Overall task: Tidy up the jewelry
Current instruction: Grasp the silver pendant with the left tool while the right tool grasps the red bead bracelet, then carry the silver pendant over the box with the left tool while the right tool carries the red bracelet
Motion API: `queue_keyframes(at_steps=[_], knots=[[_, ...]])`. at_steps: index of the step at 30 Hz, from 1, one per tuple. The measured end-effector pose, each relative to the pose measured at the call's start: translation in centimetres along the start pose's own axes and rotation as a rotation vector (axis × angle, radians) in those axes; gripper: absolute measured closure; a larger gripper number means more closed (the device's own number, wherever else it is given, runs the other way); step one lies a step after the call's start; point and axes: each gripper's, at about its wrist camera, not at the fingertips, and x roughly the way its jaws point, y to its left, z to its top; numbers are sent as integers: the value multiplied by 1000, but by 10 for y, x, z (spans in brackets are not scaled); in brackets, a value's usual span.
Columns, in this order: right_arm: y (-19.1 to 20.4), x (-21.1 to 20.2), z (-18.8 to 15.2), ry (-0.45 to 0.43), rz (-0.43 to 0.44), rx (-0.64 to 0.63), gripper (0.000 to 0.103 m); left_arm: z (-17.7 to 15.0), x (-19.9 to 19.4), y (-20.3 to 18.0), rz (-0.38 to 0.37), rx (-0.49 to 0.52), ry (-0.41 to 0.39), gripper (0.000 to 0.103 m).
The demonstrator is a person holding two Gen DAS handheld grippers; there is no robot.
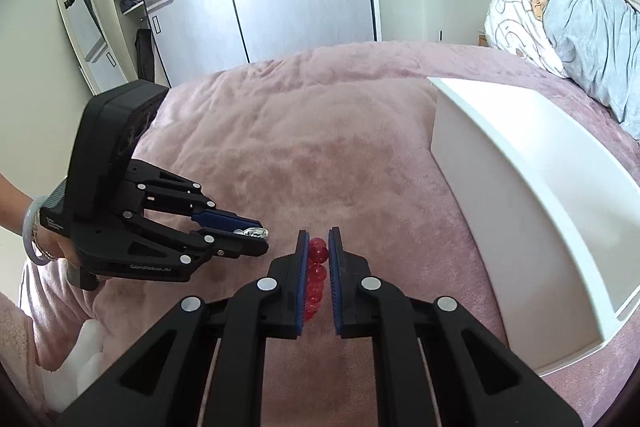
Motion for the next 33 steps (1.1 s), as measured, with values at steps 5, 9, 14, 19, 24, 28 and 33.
queue_keyframes(at_steps=[5,9,14,19,24,28,33], knots=[[-15,-19,8,-52,-16,33,93,21,-4,-6,6,-11,-33,80],[-26,-39,16,-106,-20,58,93,38,-1,-14,16,-8,-51,80],[-37,-62,26,-171,-23,82,93,64,-1,-27,15,-11,-85,80],[-50,-78,34,-211,-38,104,93,92,-4,-48,28,16,-133,80],[-60,-89,40,-245,-46,107,93,118,-5,-61,36,4,-174,80],[-70,-100,44,-278,-50,126,93,138,-6,-71,47,-8,-204,80],[-83,-114,46,-319,-63,144,93,161,-6,-77,58,-18,-243,80]])
